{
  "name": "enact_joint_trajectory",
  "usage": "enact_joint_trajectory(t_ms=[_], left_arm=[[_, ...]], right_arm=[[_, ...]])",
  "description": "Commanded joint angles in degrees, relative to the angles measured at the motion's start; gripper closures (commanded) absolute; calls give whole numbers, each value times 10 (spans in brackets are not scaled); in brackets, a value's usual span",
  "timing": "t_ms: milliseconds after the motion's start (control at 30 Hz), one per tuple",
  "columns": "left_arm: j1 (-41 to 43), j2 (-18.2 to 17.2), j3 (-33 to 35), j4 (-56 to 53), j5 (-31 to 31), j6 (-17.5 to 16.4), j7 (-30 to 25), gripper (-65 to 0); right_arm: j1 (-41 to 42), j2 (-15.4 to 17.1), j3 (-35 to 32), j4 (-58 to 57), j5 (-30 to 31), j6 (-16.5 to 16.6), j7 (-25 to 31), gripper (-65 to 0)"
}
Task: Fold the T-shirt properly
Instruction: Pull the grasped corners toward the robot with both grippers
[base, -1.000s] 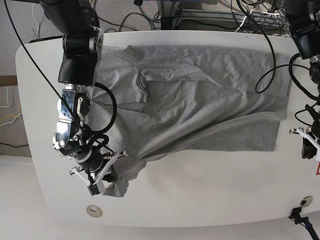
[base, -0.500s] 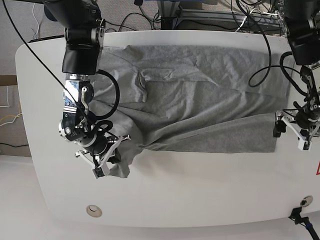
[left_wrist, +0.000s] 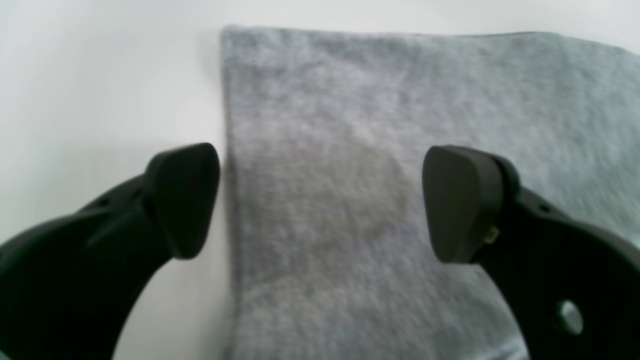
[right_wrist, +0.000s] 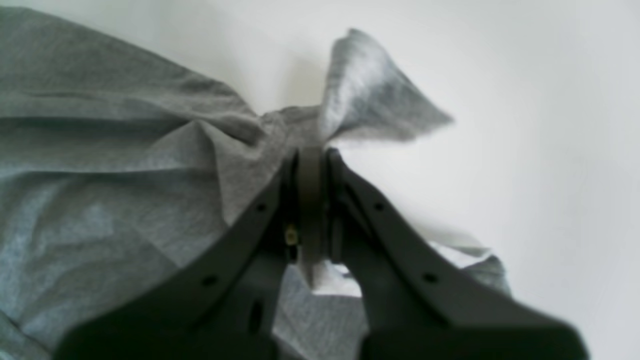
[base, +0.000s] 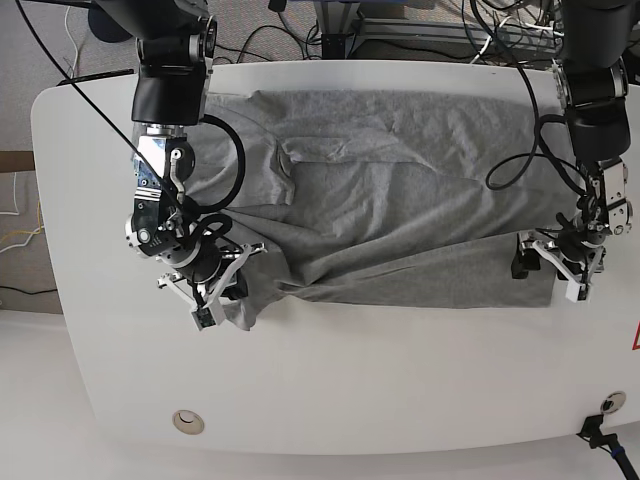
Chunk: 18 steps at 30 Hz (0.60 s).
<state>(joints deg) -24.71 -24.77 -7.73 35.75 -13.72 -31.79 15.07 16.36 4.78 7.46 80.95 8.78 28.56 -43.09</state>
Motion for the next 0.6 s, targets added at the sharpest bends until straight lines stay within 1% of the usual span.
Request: enact_joint_trajectory(t_ms=[0,67,100,167,267,367,400,433,567], left_arm=[[-21,-9,-1,-28,0,4,-13,-612],[-29,-8,-1,-45,0,5,-21,-612],[-29,-5,-1,-47,0,12,-22,-612],[-30,1,0,-47,0,16,-22,-611],[-30,4,0,-46,23,16,-22,-608],[-30,12,0,-46,32,16,-22,-602],[-30,12,0,-46,32,16,-22,-575],[-30,12,0,-46,32,16,-22,-513],[-30,13,0,-46,31,16,-22,-182]], right_arm=[[14,2,1,12,6,11,14,0],[14,2,1,12,6,20,14,0],[14,2,1,11,6,20,14,0],[14,1,1,12,6,20,14,0],[14,1,1,12,6,20,14,0],[14,1,1,12,6,20,14,0],[14,1,1,12,6,20,14,0],[14,1,1,12,6,20,14,0],[14,1,1,11,6,20,14,0]])
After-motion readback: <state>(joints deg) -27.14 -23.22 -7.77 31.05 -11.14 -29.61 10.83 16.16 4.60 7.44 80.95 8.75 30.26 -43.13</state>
